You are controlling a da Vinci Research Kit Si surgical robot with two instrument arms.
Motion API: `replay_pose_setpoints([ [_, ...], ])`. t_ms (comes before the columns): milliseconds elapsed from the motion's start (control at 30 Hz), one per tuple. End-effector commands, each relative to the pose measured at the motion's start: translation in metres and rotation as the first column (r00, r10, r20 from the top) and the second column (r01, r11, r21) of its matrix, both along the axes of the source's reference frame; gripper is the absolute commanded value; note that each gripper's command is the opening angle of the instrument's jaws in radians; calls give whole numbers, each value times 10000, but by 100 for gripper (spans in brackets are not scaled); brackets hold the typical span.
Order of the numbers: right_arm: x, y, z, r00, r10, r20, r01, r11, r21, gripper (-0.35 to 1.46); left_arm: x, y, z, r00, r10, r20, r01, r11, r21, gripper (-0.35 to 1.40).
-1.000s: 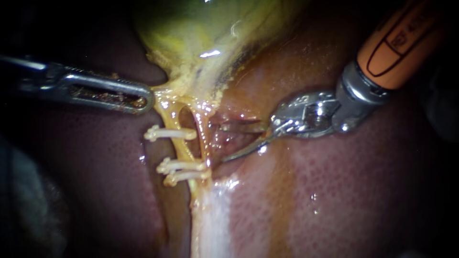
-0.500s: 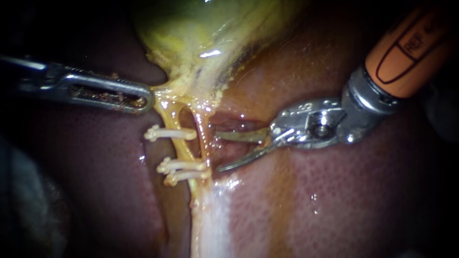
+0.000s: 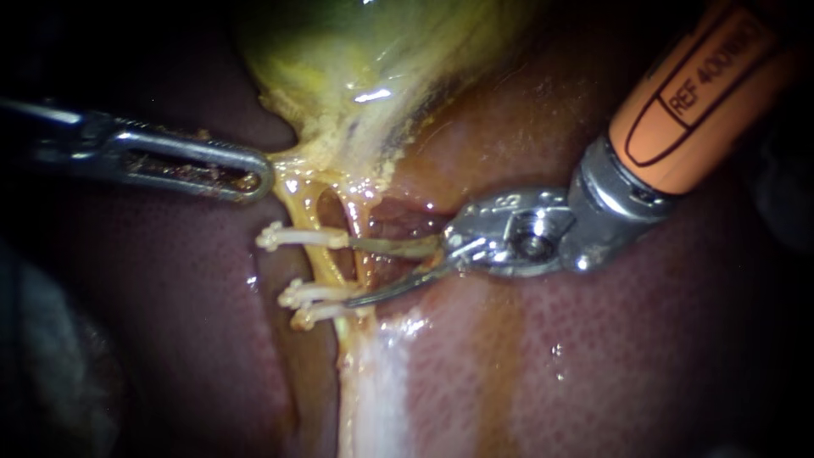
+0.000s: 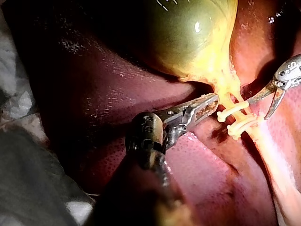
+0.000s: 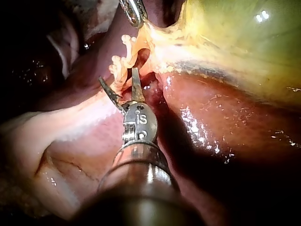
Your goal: Go to the cutting position left tube
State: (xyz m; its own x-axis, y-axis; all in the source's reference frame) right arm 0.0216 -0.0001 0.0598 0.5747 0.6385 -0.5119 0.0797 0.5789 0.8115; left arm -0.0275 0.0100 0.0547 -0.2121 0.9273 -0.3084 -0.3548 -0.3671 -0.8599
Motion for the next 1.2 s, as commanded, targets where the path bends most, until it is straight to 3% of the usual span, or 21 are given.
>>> replay_pose_setpoints([
  [33,0,-1,1,10000,-98,5,98,9999,76,121,0,0,0,10000,-3,-1,3,10000,0,-35],
  [567,11,-2,28,9992,-131,387,120,9996,272,121,0,0,0,10000,-5,-3,5,10000,0,-35],
  [933,30,-4,30,9988,-247,413,233,9992,323,126,-1,0,0,10000,-7,-4,7,10000,0,-35],
  [1200,53,-15,30,9996,-282,-15,283,9982,536,125,-1,0,0,10000,-8,-5,8,10000,0,-35],
])
